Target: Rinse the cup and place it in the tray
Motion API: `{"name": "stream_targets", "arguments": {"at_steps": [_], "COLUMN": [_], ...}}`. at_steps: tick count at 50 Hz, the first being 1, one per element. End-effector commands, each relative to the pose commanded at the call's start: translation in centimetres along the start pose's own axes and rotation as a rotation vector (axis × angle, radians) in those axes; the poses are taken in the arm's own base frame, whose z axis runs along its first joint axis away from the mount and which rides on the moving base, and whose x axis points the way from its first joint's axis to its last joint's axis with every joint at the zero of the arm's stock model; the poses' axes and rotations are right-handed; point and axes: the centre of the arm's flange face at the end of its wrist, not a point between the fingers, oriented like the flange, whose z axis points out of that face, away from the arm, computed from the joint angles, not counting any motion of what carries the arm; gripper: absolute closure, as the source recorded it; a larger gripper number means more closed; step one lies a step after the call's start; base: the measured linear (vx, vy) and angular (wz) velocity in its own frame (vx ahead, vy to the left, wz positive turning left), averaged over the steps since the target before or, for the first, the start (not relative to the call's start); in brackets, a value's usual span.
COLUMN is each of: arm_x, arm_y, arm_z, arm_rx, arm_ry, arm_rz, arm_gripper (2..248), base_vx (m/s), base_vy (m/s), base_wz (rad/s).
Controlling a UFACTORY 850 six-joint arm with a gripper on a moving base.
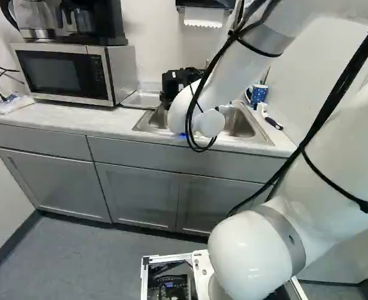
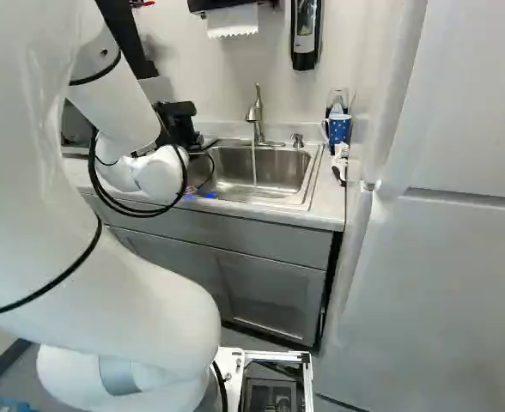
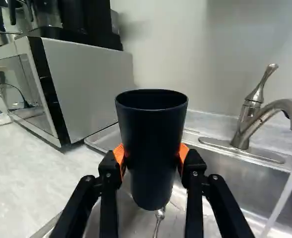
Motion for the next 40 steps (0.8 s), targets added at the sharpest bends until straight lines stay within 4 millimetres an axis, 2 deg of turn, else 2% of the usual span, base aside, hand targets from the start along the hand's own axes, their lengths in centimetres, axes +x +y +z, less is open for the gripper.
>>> {"name": "stream_targets", "arguments": {"at_steps": [18, 40], "arm_x": [-0.1, -0.7], "arm_y": [2.4, 5.6], "arm_z": [-0.7, -0.3], "arm_rx": [-0.061, -0.137], "arm_ry": [-0.001, -0.041], "arm_rz": [0.002, 0.008], "arm_gripper": [128, 128], "base_vx": [0.000, 0.000], "base_vy": [0.000, 0.000], "base_wz": [0.000, 0.000]}}
